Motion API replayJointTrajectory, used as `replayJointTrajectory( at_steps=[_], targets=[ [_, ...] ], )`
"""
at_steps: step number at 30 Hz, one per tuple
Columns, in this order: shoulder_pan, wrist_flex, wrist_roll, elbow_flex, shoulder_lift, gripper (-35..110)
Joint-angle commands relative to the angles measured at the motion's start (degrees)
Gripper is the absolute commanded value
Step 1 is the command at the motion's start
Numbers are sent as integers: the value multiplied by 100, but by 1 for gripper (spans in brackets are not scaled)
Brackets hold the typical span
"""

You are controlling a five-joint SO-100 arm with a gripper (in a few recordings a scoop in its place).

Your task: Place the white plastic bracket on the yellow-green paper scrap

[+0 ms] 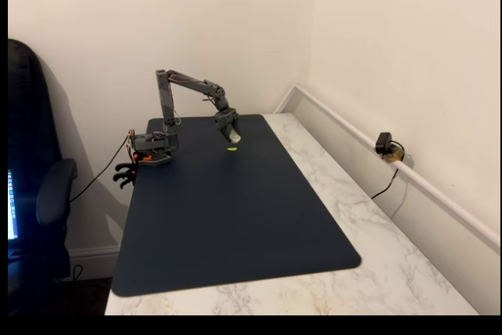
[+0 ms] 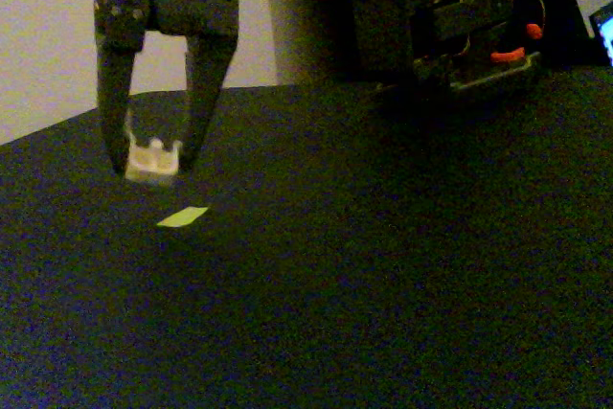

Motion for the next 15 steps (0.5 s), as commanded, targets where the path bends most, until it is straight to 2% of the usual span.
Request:
replayJointTrajectory(
  at_steps=[1,15],
  targets=[
    [-62,-44,123,-387,44,0],
    [-18,-237,220,-158,-141,0]
  ],
)
